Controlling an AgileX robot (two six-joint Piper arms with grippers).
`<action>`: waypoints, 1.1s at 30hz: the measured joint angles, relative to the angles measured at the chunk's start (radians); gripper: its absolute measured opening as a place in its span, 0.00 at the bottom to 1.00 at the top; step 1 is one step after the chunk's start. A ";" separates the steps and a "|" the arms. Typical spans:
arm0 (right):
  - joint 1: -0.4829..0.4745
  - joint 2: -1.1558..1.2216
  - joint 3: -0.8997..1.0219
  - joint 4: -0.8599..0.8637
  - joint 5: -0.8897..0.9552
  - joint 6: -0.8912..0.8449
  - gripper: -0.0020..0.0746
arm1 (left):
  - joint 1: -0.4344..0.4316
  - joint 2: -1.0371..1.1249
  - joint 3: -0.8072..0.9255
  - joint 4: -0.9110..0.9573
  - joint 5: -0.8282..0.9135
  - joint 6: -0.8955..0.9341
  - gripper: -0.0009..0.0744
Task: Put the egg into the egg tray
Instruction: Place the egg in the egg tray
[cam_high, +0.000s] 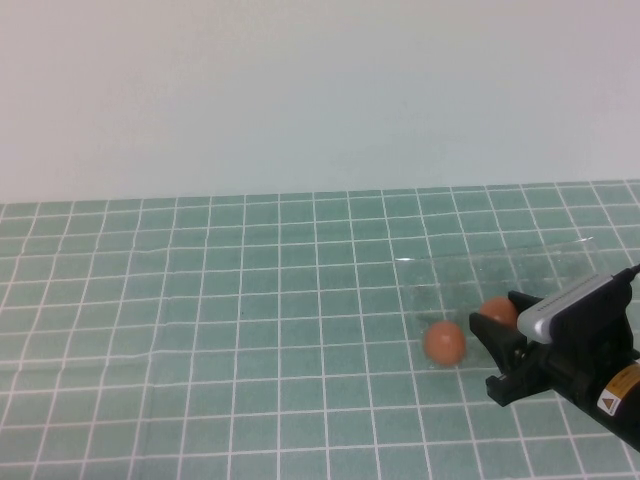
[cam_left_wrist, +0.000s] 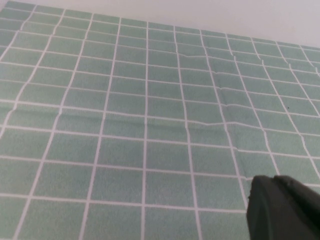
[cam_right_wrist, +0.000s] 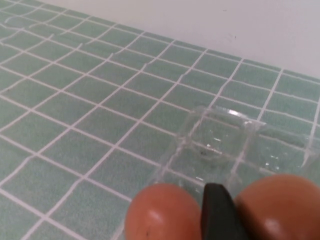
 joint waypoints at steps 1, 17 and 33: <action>0.000 0.000 -0.002 0.000 0.004 0.000 0.51 | 0.000 0.000 0.000 0.000 0.000 0.000 0.01; 0.000 0.038 -0.049 0.000 0.045 0.004 0.51 | 0.000 0.000 0.000 0.000 0.000 0.000 0.01; 0.000 0.038 -0.049 0.028 0.083 0.010 0.51 | 0.000 0.000 0.000 0.000 0.000 0.000 0.01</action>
